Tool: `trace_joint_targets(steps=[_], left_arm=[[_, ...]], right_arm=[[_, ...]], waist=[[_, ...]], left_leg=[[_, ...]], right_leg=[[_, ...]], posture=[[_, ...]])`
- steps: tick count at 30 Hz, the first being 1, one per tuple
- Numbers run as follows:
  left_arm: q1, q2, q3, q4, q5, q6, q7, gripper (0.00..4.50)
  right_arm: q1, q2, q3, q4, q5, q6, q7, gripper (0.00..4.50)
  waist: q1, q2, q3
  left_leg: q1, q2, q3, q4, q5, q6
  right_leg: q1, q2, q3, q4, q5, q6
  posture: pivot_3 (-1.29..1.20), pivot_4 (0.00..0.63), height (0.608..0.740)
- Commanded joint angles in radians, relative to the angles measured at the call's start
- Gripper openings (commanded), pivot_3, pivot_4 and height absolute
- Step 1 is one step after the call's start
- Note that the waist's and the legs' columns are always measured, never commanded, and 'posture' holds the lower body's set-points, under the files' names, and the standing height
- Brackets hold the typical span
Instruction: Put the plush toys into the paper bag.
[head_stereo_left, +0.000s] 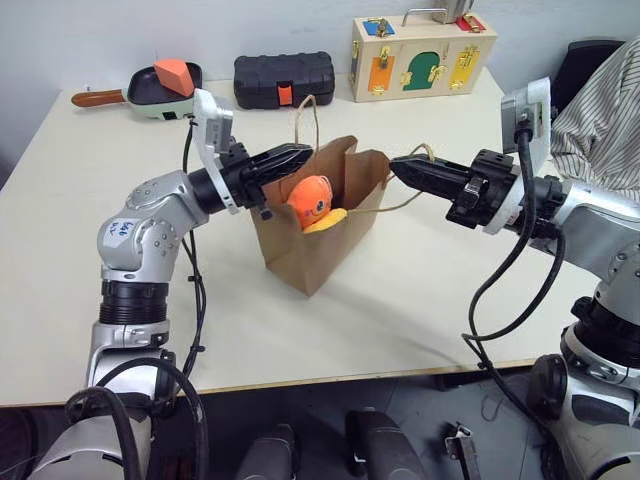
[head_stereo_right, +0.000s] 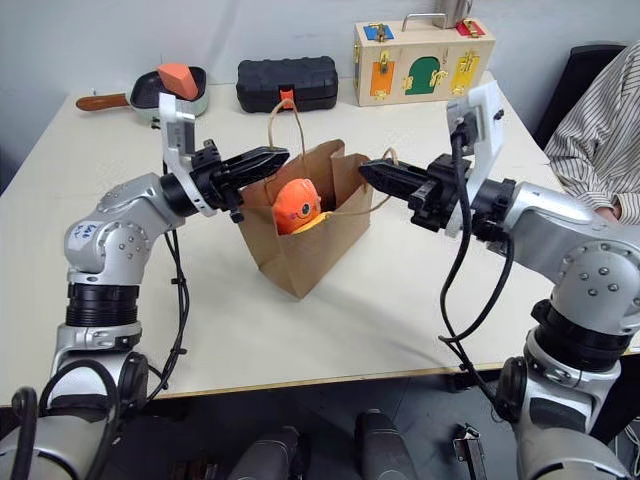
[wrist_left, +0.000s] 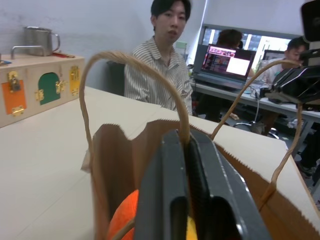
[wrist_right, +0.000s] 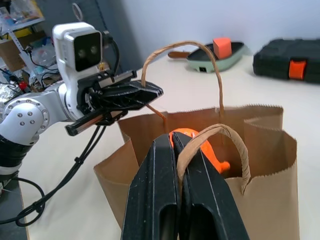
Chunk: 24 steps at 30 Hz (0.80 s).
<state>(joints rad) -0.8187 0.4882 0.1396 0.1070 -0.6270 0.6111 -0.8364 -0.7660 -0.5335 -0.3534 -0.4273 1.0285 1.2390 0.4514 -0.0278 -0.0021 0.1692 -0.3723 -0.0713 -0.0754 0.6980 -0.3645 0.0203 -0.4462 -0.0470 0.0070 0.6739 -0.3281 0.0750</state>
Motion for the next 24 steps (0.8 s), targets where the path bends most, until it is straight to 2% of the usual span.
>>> trace_joint_targets(steps=[1, 6, 9, 11, 15, 18, 21, 24], left_arm=[[0.008, 0.027, 0.048, -0.091, -0.052, 0.036, 0.006, 1.45], [0.058, 0.075, 0.108, -0.233, -0.147, 0.134, 0.021, 3.04], [0.11, 0.115, 0.147, -0.305, -0.191, 0.185, 0.038, 3.84], [0.159, 0.146, 0.174, -0.348, -0.213, 0.21, 0.052, 4.49], [0.289, 0.19, 0.219, -0.445, -0.239, 0.24, 0.09, 4.49], [0.36, 0.179, 0.222, -0.496, -0.258, 0.245, 0.122, 4.49], [0.412, 0.166, 0.185, -0.514, -0.231, 0.215, 0.126, 4.5], [0.425, 0.153, 0.16, -0.506, -0.218, 0.191, 0.124, 4.5]], right_arm=[[0.015, -0.026, 0.013, -0.041, -0.001, -0.085, 0.035, 0.61], [0.074, -0.077, 0.028, -0.088, 0.0, -0.163, 0.108, 2.36], [0.117, -0.127, 0.02, -0.107, 0.0, -0.194, 0.143, 3.24], [0.149, -0.163, -0.001, -0.111, 0.011, -0.207, 0.157, 3.26], [0.257, -0.26, -0.085, -0.111, 0.043, -0.217, 0.222, 3.26], [0.384, -0.309, -0.143, -0.127, 0.059, -0.241, 0.298, 3.26], [0.481, -0.29, -0.157, -0.145, 0.089, -0.272, 0.331, 2.68], [0.52, -0.264, -0.158, -0.155, 0.137, -0.3, 0.325, 1.72]], waist=[[0.001, 0.0, 0.0], [0.003, 0.0, 0.0], [0.003, 0.0, 0.0], [0.003, 0.0, 0.0], [0.005, 0.0, 0.0], [0.024, 0.0, 0.0], [0.037, 0.0, 0.0], [0.049, 0.0, 0.0]], left_leg=[[0.0, 0.0, 0.0, 0.0, 0.0, 0.0], [0.0, 0.0, -0.001, 0.0, 0.0, 0.0], [0.0, 0.0, -0.001, 0.0, 0.0, 0.0], [0.0, 0.0, -0.001, 0.0, 0.0, 0.0], [0.0, 0.0, -0.001, -0.001, 0.0, 0.0], [0.0, 0.0, -0.001, -0.001, 0.0, 0.001], [0.001, 0.0, -0.001, 0.0, -0.001, 0.002], [0.002, 0.0, 0.0, 0.0, -0.001, 0.002]], right_leg=[[0.0, 0.0, 0.0, 0.0, 0.0, 0.0], [0.001, 0.0, 0.0, -0.001, 0.0, 0.0], [0.001, 0.0, 0.0, -0.002, 0.0, 0.0], [0.001, 0.0, 0.0, -0.002, 0.0, 0.0], [0.001, 0.0, 0.0, -0.006, 0.0, 0.0], [0.003, 0.0, 0.0, -0.009, 0.0, 0.0], [0.005, 0.0, 0.0, -0.01, 0.0, 0.0], [0.007, 0.0, 0.0, -0.011, 0.0, 0.0]], posture=[[0.0, 0.15, 0.74], [0.0, 0.15, 0.74], [0.0, 0.15, 0.74], [0.0, 0.15, 0.74], [0.0, 0.15, 0.74], [0.0, 0.15, 0.74], [0.0, 0.15, 0.74], [0.0, 0.15, 0.74]])
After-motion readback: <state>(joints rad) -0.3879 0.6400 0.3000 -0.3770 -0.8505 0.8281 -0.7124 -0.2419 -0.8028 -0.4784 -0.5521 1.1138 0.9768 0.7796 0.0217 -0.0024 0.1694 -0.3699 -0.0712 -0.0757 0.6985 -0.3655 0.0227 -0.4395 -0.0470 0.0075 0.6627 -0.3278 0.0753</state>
